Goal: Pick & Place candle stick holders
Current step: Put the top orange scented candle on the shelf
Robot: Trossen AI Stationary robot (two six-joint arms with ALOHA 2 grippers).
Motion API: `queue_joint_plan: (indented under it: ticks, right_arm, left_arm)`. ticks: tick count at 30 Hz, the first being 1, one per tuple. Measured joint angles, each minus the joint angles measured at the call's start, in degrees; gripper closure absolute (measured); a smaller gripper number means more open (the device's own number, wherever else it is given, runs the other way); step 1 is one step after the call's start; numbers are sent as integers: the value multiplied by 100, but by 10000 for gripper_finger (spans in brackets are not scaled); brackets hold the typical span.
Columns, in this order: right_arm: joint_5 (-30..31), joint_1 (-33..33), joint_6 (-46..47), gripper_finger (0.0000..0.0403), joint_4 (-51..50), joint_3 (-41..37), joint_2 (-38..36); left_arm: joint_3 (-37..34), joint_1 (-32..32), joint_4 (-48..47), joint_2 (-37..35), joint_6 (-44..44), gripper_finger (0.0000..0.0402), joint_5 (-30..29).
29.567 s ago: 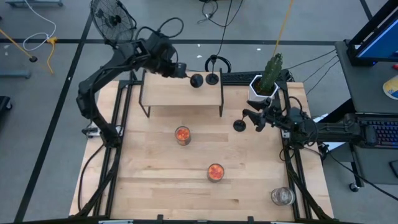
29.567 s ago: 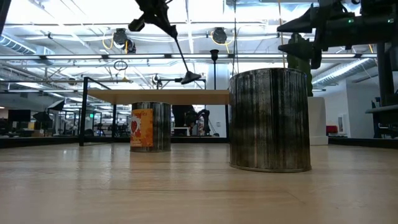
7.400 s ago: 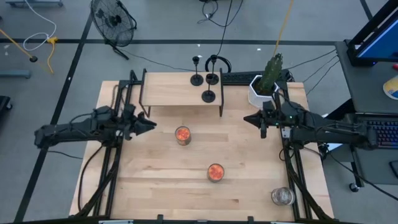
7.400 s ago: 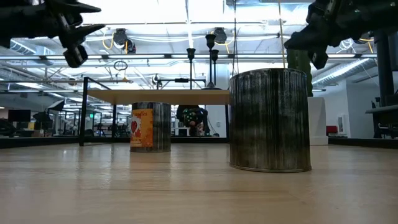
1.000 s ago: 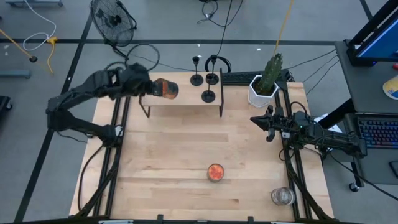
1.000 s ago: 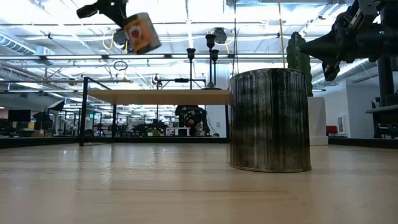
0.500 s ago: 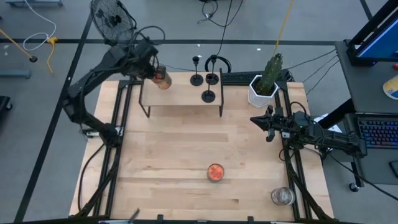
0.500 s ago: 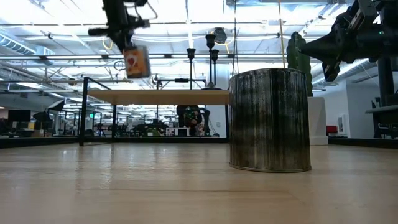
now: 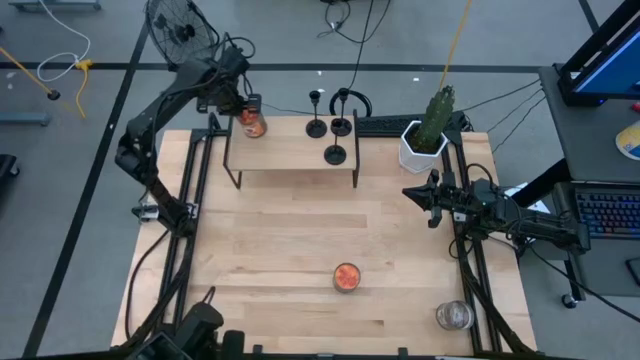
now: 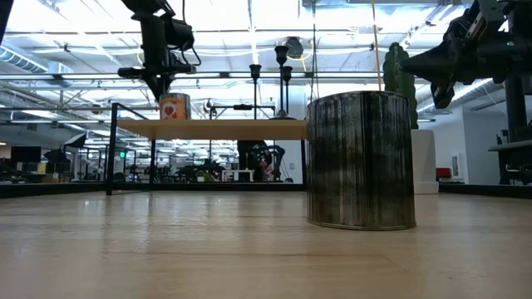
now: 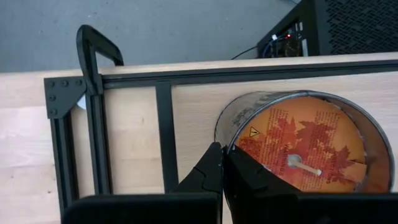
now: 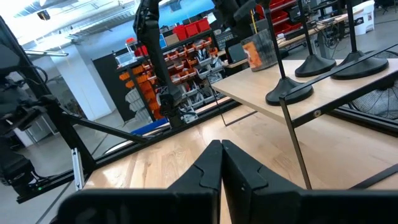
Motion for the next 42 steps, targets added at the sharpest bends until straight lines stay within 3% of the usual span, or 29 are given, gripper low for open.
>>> queue_joint_plan:
  ticks: [24,42]
  right_arm:
    - [20,0,44,403,4,0,1]
    - [20,0,44,403,4,0,-1]
  left_arm:
    - [61,-28,-130,-37,-37,401,17]
    - [74,-28,-96,-43,61,363,-10]
